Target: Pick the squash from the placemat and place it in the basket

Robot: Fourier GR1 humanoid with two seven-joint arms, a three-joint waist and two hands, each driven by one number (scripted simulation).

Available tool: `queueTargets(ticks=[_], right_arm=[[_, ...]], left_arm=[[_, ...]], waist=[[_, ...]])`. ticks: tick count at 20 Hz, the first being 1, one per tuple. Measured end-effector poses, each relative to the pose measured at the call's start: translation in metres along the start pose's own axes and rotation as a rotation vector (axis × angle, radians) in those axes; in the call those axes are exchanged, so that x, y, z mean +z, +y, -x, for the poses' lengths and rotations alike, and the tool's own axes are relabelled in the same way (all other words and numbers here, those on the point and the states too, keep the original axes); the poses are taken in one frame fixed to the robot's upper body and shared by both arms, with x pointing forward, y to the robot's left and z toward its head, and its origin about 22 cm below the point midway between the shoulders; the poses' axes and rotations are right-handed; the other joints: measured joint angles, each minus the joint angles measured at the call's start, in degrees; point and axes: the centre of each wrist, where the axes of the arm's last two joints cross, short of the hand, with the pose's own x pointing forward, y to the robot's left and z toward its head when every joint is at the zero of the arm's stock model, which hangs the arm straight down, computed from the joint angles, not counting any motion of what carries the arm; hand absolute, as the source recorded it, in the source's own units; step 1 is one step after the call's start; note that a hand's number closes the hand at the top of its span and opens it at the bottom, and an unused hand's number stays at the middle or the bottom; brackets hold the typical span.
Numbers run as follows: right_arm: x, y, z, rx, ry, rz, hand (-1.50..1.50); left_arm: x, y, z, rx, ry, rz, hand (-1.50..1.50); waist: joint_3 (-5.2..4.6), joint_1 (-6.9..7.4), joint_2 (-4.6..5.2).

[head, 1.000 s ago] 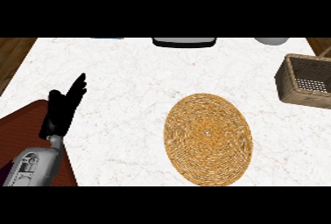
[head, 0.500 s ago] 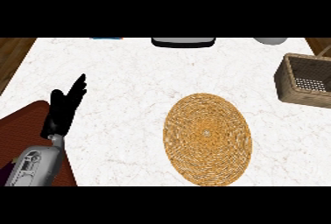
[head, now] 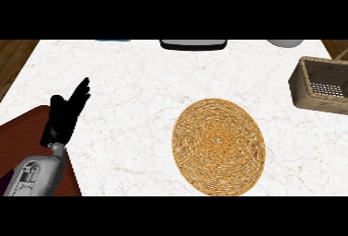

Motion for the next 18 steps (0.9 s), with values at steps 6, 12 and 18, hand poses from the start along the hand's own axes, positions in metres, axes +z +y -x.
queueTargets(ticks=[6, 12, 18], right_arm=[[-0.009, 0.031, 0.024, -0.145, 0.065, -0.07, -1.5], [-0.011, 0.058, 0.042, -0.273, 0.067, -0.05, -1.5], [-0.01, 0.054, 0.053, -0.424, 0.054, 0.109, -1.5]], left_arm=[[-0.001, 0.003, 0.001, 0.001, -0.001, -0.002, 0.0], [0.001, -0.008, 0.004, 0.003, 0.002, -0.001, 0.0], [0.0, -0.003, 0.007, 0.002, 0.002, -0.002, 0.0]], waist=[[0.01, 0.13, 0.1], [0.02, 0.17, 0.1], [0.02, -0.23, 0.01]])
